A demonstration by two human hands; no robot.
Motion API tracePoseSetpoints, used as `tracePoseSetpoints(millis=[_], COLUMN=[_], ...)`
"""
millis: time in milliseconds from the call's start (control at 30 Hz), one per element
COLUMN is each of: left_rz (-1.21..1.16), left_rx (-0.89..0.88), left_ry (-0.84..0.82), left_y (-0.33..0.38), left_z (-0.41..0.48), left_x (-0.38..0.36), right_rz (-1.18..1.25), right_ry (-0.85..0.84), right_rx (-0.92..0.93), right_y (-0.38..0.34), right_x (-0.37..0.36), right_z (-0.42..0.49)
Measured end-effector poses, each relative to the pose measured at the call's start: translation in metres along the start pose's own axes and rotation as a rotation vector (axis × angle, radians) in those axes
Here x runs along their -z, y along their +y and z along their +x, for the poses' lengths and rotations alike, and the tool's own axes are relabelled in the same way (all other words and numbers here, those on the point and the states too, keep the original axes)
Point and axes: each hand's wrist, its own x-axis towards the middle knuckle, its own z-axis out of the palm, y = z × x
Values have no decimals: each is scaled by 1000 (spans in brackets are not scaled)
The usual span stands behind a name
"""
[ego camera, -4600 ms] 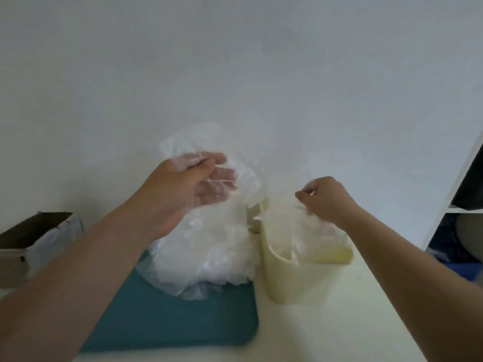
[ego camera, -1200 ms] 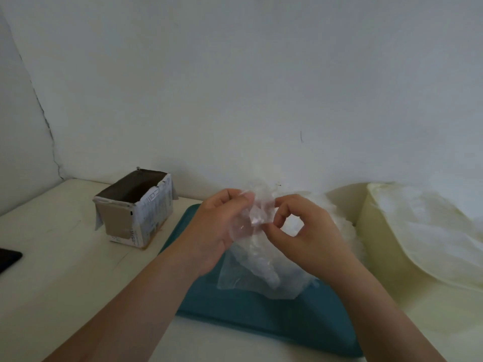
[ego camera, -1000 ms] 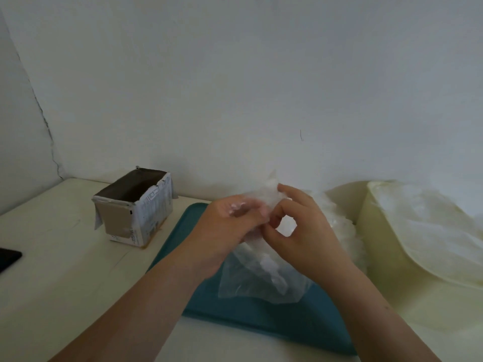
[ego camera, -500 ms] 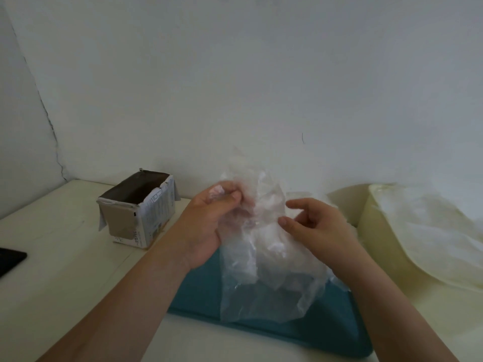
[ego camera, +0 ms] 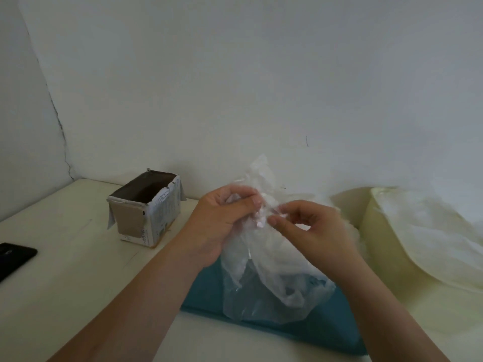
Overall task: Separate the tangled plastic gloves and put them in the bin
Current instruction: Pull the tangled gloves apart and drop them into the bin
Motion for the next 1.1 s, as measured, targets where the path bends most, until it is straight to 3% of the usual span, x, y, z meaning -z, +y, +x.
tracePoseSetpoints(millis=[300,633,800,900,967,1100], left_rz=[-51,86,76,88,111,224], left_rx=[-35,49,107,125,109,22], left_ry=[254,30,-207,-288,-295,-106], left_y=[18,46,44,35,26,11], left_z=[7,-8,-19,-16,-13,-9], left_x=[10,-31,-57,-70,-76,-75], right_rz=[380,401,402,525,485,537], right_ry=[0,-122,-38,-184,-186,-54], right_rx=[-84,-155,-113,-174,-197,-262], right_y=[-12,-42,-35,-31,-29,-26], right_x=[24,61,86,101,101,93], right_z=[3,-11,-12,-17,-18,-14])
